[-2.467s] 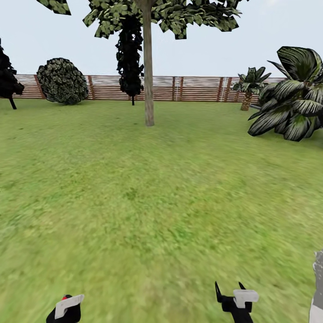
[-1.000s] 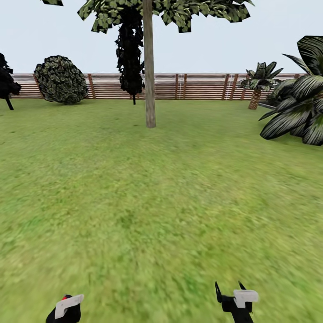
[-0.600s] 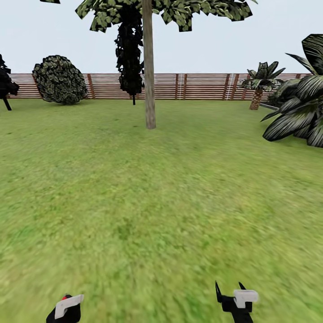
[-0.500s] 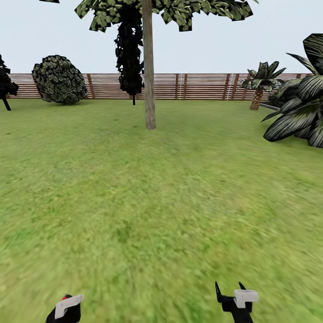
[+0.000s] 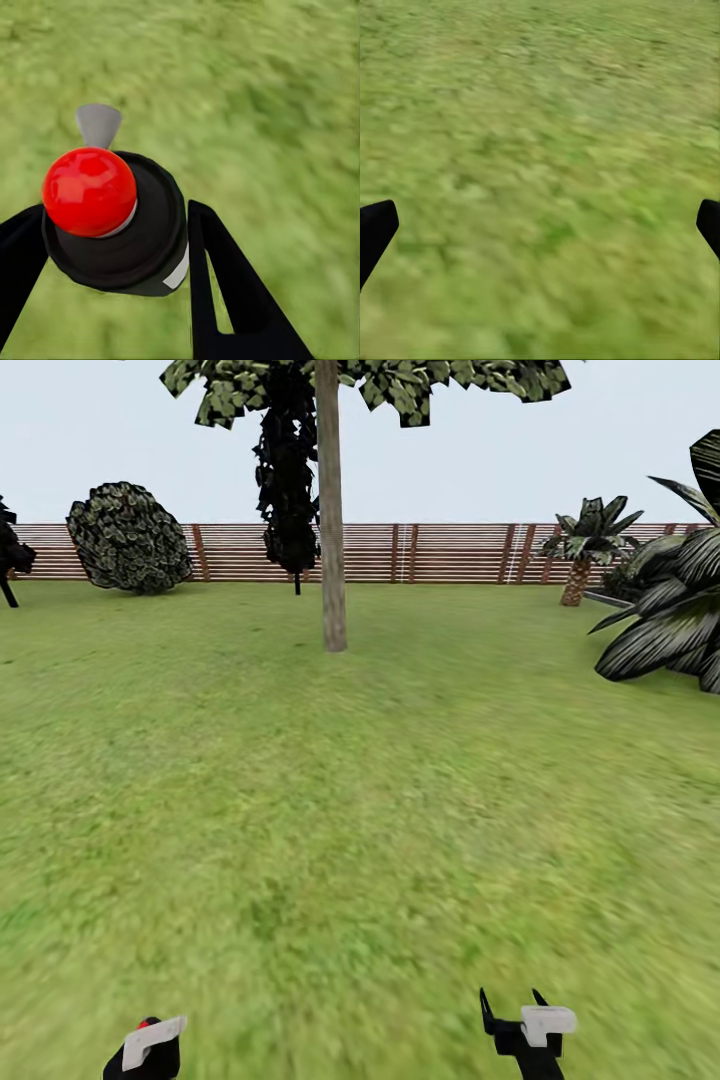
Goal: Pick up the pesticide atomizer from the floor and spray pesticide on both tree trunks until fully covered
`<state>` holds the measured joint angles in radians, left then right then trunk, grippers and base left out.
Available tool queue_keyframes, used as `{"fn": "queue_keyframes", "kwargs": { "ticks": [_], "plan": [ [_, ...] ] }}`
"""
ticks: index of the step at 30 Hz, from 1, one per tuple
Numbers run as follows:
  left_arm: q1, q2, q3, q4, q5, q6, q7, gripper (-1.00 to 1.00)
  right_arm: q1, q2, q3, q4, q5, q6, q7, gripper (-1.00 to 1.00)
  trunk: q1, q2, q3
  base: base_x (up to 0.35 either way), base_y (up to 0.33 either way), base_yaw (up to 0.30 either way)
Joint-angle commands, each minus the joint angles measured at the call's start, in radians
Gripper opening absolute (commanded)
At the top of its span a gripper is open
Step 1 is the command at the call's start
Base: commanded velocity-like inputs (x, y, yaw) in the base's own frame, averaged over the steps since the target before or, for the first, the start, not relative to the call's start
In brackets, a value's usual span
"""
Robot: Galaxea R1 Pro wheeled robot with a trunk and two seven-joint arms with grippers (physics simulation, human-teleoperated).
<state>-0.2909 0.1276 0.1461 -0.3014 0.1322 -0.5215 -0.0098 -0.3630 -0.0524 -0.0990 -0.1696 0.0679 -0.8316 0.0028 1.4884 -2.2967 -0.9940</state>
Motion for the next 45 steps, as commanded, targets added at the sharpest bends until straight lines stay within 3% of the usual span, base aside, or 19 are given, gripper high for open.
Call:
{"fn": "queue_keyframes", "kwargs": {
  "ticks": [1, 26, 45],
  "plan": [
    [-0.001, 0.0, -0.003, 0.001, 0.009, -0.003, -0.001, -1.0, -0.001, 0.0, -0.007, 0.0, 0.007, -0.003, 0.0, 1.0, 0.0, 0.0, -0.001, 0.339, 0.0, 0.0],
    [-0.001, 0.0, -0.003, 0.001, 0.009, -0.003, -0.001, -1.0, -0.001, 0.0, -0.007, 0.001, 0.007, -0.003, 0.0, 1.0, 0.0, 0.0, -0.001, 0.339, 0.0, 0.002],
    [-0.001, 0.0, -0.003, 0.001, 0.008, -0.003, -0.002, -1.0, -0.001, 0.002, -0.007, -0.001, 0.007, -0.003, -0.001, 1.0, 0.0, 0.0, -0.001, 0.339, 0.0, 0.103]
  ]
}}
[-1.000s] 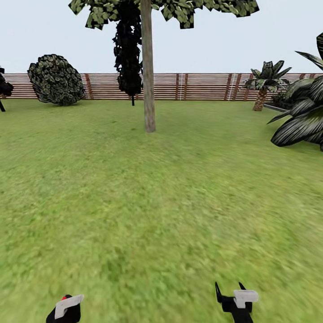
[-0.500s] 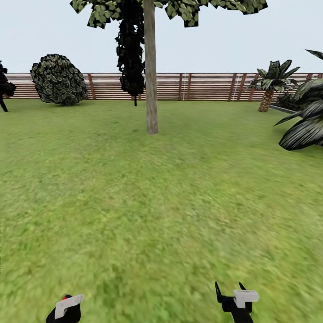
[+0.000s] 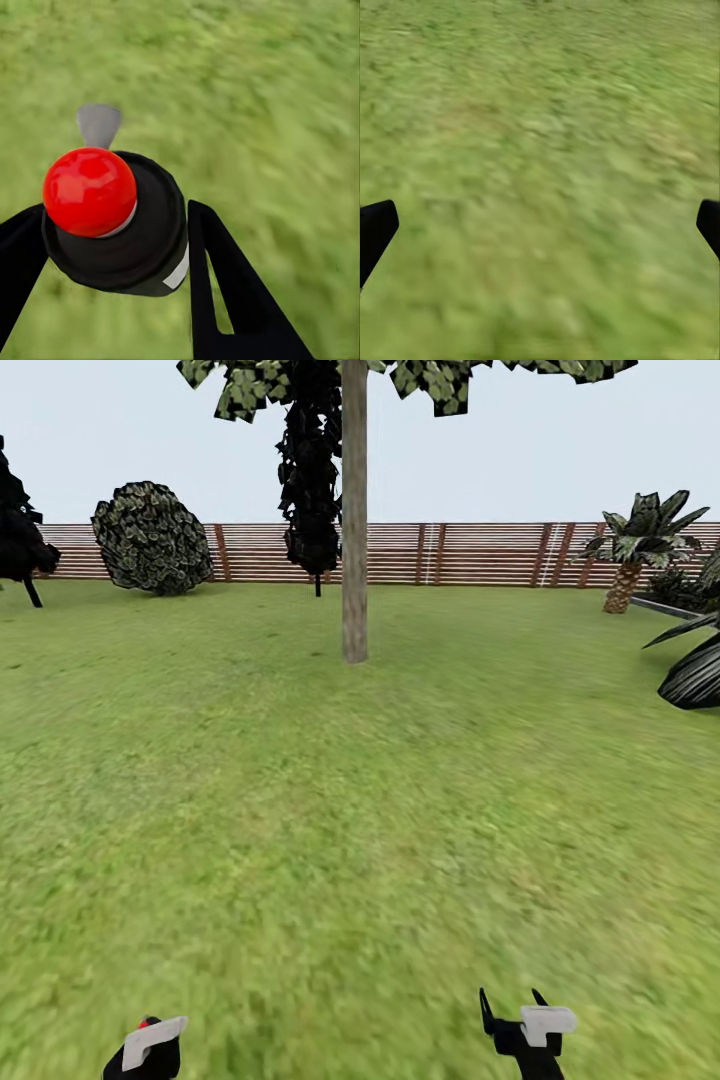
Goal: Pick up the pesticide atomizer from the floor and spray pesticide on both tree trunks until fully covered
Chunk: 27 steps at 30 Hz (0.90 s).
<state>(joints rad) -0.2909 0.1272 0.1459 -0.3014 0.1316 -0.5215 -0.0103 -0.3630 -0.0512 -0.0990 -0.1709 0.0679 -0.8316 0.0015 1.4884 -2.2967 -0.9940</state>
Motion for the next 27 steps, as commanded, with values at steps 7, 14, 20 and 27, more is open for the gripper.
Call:
{"fn": "queue_keyframes", "kwargs": {
  "ticks": [7, 14, 20, 27],
  "plan": [
    [-0.001, 0.001, -0.003, 0.001, 0.008, -0.003, -0.001, -1.0, -0.001, -0.001, -0.007, 0.001, 0.007, -0.003, 0.0, 1.0, 0.0, 0.0, -0.001, 0.339, 0.0, 0.0],
    [-0.001, 0.001, -0.003, 0.001, 0.008, -0.003, -0.001, -1.0, -0.001, -0.001, -0.007, 0.001, 0.007, -0.003, 0.0, 1.0, 0.0, 0.0, -0.001, 0.339, 0.0, 0.0],
    [-0.001, 0.0, -0.003, 0.001, 0.009, -0.003, 0.0, -1.0, -0.001, -0.001, -0.007, 0.001, 0.007, -0.003, 0.0, 1.0, 0.0, 0.0, -0.001, 0.339, 0.0, 0.0],
    [-0.001, 0.0, -0.003, 0.001, 0.009, -0.003, 0.0, -1.0, -0.001, -0.001, -0.007, 0.002, 0.007, -0.003, 0.0, 1.0, 0.0, 0.0, -0.001, 0.339, 0.0, 0.0]
  ]
}}
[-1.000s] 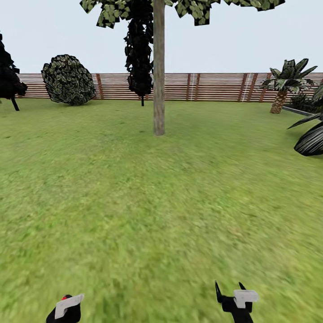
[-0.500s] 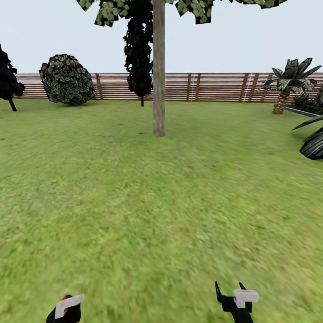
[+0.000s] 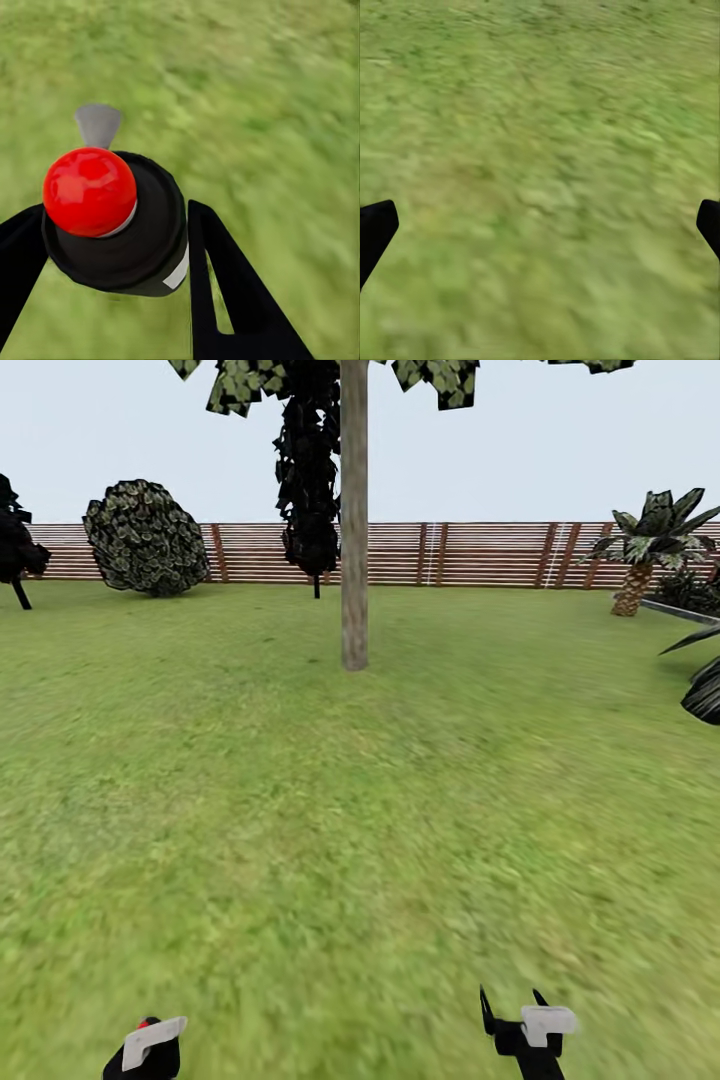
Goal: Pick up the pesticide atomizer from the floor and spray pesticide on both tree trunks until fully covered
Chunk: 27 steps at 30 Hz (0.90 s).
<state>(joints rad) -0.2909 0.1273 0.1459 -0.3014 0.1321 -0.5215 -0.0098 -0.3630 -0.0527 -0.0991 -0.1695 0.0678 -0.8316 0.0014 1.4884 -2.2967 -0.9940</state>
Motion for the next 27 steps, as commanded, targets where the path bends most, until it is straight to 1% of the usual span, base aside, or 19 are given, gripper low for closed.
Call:
{"fn": "queue_keyframes", "kwargs": {
  "ticks": [1, 27],
  "plan": [
    [-0.001, 0.0, -0.003, 0.001, 0.009, -0.003, -0.001, -1.0, -0.001, 0.0, -0.007, 0.001, 0.007, -0.003, 0.0, 1.0, 0.0, 0.0, -0.001, 0.339, 0.0, 0.0],
    [-0.001, 0.001, -0.003, 0.001, 0.009, -0.003, -0.001, -1.0, -0.001, -0.001, -0.007, 0.001, 0.007, -0.003, 0.0, 1.0, 0.0, 0.0, -0.001, 0.339, 0.0, 0.0]
  ]
}}
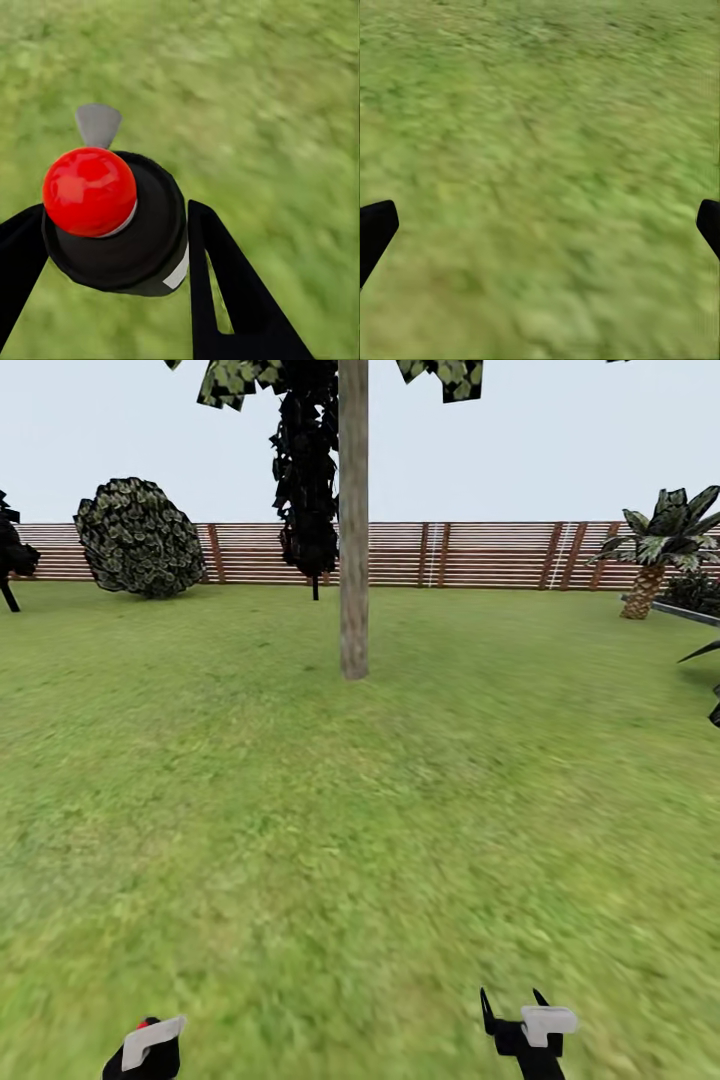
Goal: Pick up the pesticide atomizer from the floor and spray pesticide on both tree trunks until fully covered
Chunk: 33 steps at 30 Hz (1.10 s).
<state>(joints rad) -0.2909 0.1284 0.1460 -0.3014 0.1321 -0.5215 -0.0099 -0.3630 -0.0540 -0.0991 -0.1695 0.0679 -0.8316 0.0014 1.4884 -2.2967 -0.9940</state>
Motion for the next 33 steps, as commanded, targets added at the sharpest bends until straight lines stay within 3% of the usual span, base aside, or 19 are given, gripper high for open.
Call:
{"fn": "queue_keyframes", "kwargs": {
  "ticks": [1, 33],
  "plan": [
    [-0.001, 0.0, -0.003, 0.001, 0.009, -0.003, -0.001, -1.0, -0.001, 0.0, -0.007, 0.001, 0.007, -0.003, 0.0, 1.0, 0.0, 0.0, -0.001, 0.339, 0.0, 0.0],
    [-0.001, 0.0, -0.003, 0.001, 0.009, -0.003, -0.001, -1.0, -0.001, 0.0, -0.007, 0.001, 0.007, -0.003, 0.002, 1.0, 0.0, 0.0, -0.001, 0.339, 0.0, 0.0]
  ]
}}
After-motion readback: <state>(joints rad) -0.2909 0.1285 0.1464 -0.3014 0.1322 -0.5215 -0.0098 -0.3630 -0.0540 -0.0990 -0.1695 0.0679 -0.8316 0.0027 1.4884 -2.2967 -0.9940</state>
